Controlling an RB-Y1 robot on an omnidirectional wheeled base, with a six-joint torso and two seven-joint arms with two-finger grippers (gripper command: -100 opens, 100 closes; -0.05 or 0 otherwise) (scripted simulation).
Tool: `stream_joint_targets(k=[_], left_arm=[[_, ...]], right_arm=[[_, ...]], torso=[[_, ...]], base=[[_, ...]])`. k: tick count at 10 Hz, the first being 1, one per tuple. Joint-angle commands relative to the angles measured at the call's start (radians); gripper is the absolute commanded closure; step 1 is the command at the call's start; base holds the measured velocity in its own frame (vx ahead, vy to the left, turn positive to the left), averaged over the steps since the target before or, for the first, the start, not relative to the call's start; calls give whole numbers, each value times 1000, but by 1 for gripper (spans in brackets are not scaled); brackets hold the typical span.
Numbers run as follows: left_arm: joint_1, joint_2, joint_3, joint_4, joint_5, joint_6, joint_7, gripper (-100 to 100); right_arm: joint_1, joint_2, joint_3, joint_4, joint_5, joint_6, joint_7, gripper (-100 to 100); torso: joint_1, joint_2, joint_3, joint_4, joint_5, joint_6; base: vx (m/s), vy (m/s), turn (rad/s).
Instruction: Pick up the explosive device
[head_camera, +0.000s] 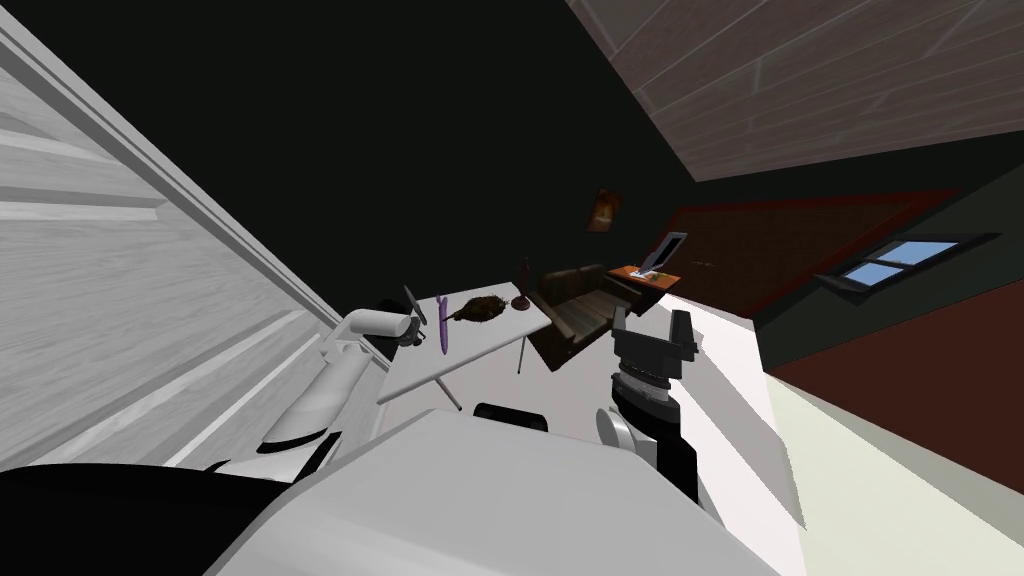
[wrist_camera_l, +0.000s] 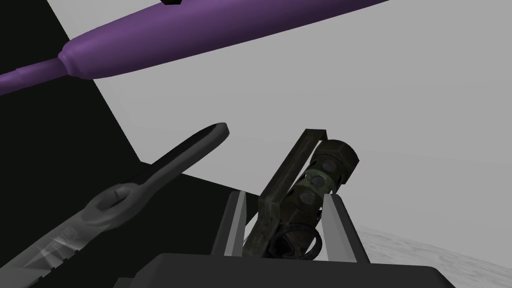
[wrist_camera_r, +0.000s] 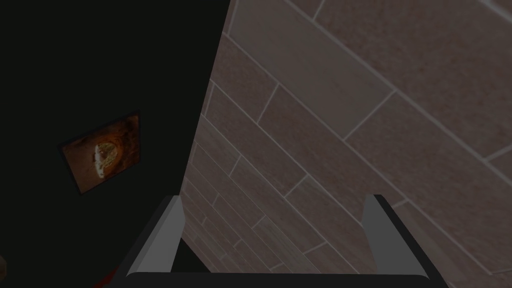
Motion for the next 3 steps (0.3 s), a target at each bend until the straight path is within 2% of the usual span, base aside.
stream_joint_targets(k=[1,2,3], left_arm=[[-1,6,5,-27,8,32,7,100],[-3,5,3,-16,5,20,4,100],[-3,6,4,-18,6,25,5,0]], right_arm=[[0,0,0,0,0,0,0,0],[0,0,0,0,0,0,0,0],[0,0,0,0,0,0,0,0]], torso=[[0,0,0,0,0,0],[0,0,0,0,0,0],[1,0,0,0,0,0]], base=[[-13,-12,12],[-5,-5,1],[0,0,0]])
